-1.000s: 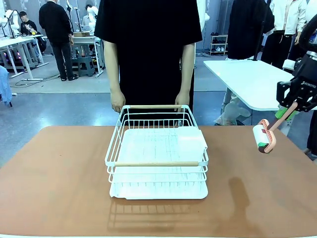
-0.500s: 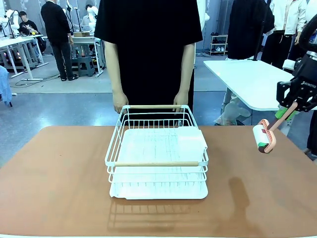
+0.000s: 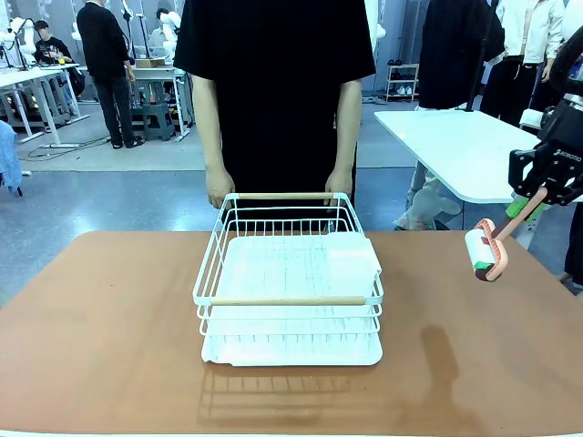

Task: Clean the table.
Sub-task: Place the Lint Roller down when the Dish drying rack is positioned in the middle of the table.

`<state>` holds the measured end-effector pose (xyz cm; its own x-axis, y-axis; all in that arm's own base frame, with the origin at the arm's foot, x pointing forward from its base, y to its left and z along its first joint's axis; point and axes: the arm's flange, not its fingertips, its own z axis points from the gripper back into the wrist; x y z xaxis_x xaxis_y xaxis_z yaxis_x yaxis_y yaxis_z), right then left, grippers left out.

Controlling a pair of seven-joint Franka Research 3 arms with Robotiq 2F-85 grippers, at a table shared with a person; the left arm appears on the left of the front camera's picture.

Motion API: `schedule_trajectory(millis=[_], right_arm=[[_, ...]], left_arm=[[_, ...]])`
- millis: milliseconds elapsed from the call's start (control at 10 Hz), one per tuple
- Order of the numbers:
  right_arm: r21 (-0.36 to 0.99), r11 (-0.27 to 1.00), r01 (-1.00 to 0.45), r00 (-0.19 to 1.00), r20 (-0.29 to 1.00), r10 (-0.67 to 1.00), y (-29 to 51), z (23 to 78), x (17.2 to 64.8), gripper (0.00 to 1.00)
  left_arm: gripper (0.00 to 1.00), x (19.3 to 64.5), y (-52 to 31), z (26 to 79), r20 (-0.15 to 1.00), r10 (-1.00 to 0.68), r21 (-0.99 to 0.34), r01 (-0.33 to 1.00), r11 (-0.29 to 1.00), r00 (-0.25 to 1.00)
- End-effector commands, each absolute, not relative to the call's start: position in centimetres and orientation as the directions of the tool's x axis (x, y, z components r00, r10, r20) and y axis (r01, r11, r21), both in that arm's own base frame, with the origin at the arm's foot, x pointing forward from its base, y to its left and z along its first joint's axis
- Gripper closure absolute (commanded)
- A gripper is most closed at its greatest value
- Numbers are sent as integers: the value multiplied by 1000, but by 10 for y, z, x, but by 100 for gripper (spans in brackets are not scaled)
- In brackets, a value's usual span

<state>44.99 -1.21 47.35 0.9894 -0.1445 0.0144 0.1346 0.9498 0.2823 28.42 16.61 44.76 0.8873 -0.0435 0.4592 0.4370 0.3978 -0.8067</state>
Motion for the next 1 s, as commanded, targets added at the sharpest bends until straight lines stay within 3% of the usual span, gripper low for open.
schedule_trajectory(millis=[0, 900], right_arm=[[291, 947, 138, 988, 20, -150, -12, 477, 448, 79], [282, 950, 135, 989, 14, -145, -12, 474, 450, 79]], left_arm=[[0, 282, 167, 449, 478, -36, -804, 454, 384, 878], [0, 282, 167, 449, 478, -36, -804, 454, 384, 878]])
